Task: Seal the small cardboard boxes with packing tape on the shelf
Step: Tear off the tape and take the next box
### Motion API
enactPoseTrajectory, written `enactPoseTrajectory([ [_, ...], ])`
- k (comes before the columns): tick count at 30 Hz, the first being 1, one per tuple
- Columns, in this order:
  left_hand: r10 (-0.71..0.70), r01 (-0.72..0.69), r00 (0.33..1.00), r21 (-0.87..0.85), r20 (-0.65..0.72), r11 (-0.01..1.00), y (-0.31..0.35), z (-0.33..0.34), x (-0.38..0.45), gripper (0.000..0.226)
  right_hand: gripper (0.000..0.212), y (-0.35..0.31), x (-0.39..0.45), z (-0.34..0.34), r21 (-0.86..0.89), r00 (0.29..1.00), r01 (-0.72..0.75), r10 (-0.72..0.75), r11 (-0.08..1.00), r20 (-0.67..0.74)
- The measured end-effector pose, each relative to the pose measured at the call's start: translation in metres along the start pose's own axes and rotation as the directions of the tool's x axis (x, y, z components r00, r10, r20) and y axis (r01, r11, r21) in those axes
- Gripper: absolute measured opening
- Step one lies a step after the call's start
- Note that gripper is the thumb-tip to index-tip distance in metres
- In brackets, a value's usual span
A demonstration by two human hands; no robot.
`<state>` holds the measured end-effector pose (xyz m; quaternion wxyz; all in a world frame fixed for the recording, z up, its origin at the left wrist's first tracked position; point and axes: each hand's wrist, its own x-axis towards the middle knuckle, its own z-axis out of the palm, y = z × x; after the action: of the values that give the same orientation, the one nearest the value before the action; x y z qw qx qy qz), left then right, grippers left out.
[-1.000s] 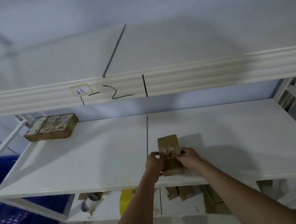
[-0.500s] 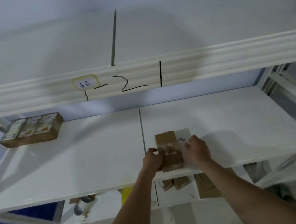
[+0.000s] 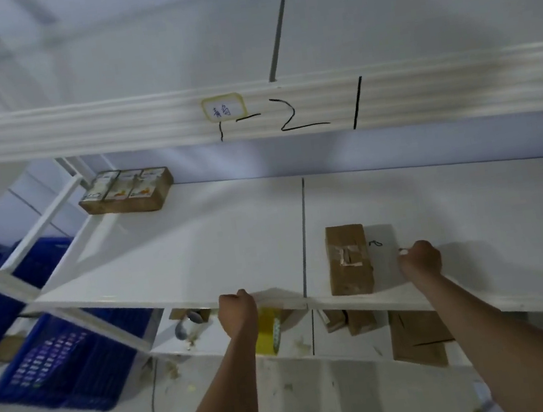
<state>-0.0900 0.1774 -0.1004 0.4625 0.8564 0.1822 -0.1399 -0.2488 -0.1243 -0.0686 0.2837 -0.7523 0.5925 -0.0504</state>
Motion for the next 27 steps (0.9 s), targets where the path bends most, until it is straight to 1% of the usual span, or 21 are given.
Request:
enactPoseTrajectory([
  [1, -0.044, 0.044, 0.999, -0.010, 0.024, 0.999, -0.006, -0.001, 0.000, 0.041, 0.024, -0.007, -0.002, -0.001, 0.091, 0.998, -0.017, 0.022, 0.996, -0.051],
  [3, -0.143, 0.144, 0.985, -0.013, 0.093, 0.989, -0.013, -0.003, -0.002, 0.045, 0.024, -0.023, -0.010, -0.004, 0.245, 0.987, 0.032, 0.009, 0.969, -0.163],
  [5, -0.217, 0.228, 0.956, -0.037, 0.196, 0.973, -0.019, -0.004, 0.000, 0.049, 0.019, -0.043, -0.026, -0.004, 0.343, 0.963, 0.185, -0.100, 0.921, -0.252],
  [6, -0.237, 0.260, 0.934, -0.054, 0.269, 0.964, -0.022, -0.004, 0.003, 0.046, 0.016, -0.052, -0.035, -0.004, 0.370, 0.937, 0.288, -0.180, 0.883, -0.299],
  [8, -0.254, 0.302, 0.879, -0.058, 0.404, 0.952, -0.027, -0.005, 0.011, 0.039, 0.014, -0.070, -0.057, -0.001, 0.388, 0.863, 0.475, -0.332, 0.790, -0.382],
  [10, -0.251, 0.314, 0.840, -0.052, 0.480, 0.948, -0.031, -0.007, 0.017, 0.038, 0.018, -0.087, -0.079, 0.008, 0.420, 0.818, 0.567, -0.428, 0.708, -0.384],
  [11, -0.235, 0.315, 0.824, -0.072, 0.515, 0.946, -0.032, -0.010, 0.017, 0.036, 0.019, -0.093, -0.087, 0.017, 0.439, 0.811, 0.584, -0.467, 0.683, -0.352],
  [12, -0.210, 0.312, 0.812, -0.099, 0.545, 0.945, -0.034, -0.013, 0.017, 0.033, 0.020, -0.098, -0.095, 0.026, 0.470, 0.814, 0.579, -0.504, 0.666, -0.289],
  [13, -0.185, 0.307, 0.800, -0.125, 0.570, 0.943, -0.033, -0.018, 0.014, 0.030, 0.020, -0.101, -0.103, 0.036, 0.515, 0.823, 0.547, -0.535, 0.660, -0.189],
  [15, -0.137, 0.290, 0.776, -0.154, 0.616, 0.945, -0.037, -0.026, 0.013, 0.028, 0.017, -0.101, -0.117, 0.056, 0.560, 0.817, 0.462, -0.576, 0.688, 0.033],
  [16, -0.113, 0.265, 0.765, -0.151, 0.634, 0.952, -0.038, -0.029, 0.012, 0.029, 0.015, -0.098, -0.123, 0.066, 0.550, 0.809, 0.431, -0.576, 0.715, 0.114],
  [18, -0.081, 0.208, 0.751, -0.118, 0.655, 0.971, -0.041, -0.034, 0.009, 0.035, 0.015, -0.092, -0.132, 0.084, 0.513, 0.810, 0.382, -0.546, 0.768, 0.215],
  [20, -0.066, 0.166, 0.736, -0.085, 0.674, 0.982, -0.046, -0.036, 0.006, 0.040, 0.016, -0.089, -0.137, 0.095, 0.452, 0.805, 0.368, -0.522, 0.813, 0.282],
  [22, -0.062, 0.144, 0.730, -0.064, 0.681, 0.987, -0.048, -0.038, 0.003, 0.039, 0.016, -0.088, -0.142, 0.101, 0.393, 0.796, 0.387, -0.517, 0.834, 0.315],
  [24, -0.064, 0.121, 0.735, -0.038, 0.675, 0.992, -0.048, -0.040, 0.003, 0.040, 0.017, -0.087, -0.144, 0.105, 0.383, 0.795, 0.384, -0.512, 0.840, 0.326],
  [27, -0.081, 0.102, 0.722, 0.010, 0.687, 0.995, -0.044, -0.043, 0.003, 0.043, 0.019, -0.088, -0.148, 0.109, 0.389, 0.792, 0.369, -0.504, 0.844, 0.345],
])
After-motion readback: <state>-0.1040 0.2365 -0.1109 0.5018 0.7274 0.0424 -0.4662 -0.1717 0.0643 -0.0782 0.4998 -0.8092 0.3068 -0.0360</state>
